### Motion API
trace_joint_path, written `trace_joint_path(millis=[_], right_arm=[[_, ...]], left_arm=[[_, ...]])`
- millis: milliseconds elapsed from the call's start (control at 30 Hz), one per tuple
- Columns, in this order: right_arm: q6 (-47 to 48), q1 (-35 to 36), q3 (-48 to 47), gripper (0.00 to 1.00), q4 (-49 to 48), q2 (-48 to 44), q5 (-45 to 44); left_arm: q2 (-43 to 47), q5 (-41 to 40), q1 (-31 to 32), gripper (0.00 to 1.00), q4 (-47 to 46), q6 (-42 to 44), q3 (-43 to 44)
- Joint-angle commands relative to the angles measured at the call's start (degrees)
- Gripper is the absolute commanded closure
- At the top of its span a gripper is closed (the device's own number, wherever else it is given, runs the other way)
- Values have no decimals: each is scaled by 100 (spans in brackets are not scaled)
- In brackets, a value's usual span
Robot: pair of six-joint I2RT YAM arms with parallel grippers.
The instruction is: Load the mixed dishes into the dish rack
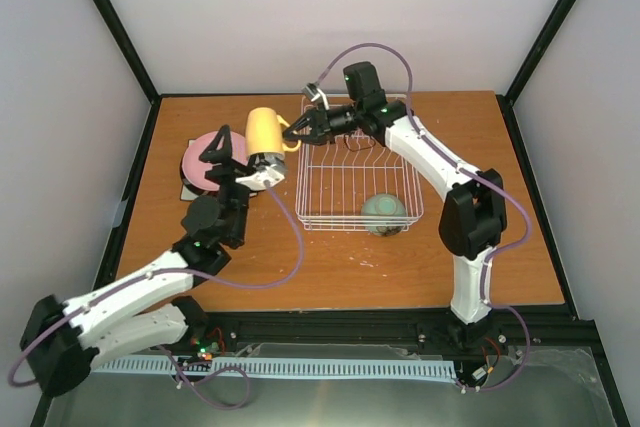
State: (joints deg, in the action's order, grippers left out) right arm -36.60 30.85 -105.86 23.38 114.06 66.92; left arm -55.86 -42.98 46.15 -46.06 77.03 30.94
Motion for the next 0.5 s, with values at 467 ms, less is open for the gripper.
trace_joint_path(millis=[467], right_arm=[[2308, -826, 2026, 97, -1189, -1928, -3225]], left_arm=[[2970, 1376, 50, 0, 3566, -4811, 1631]])
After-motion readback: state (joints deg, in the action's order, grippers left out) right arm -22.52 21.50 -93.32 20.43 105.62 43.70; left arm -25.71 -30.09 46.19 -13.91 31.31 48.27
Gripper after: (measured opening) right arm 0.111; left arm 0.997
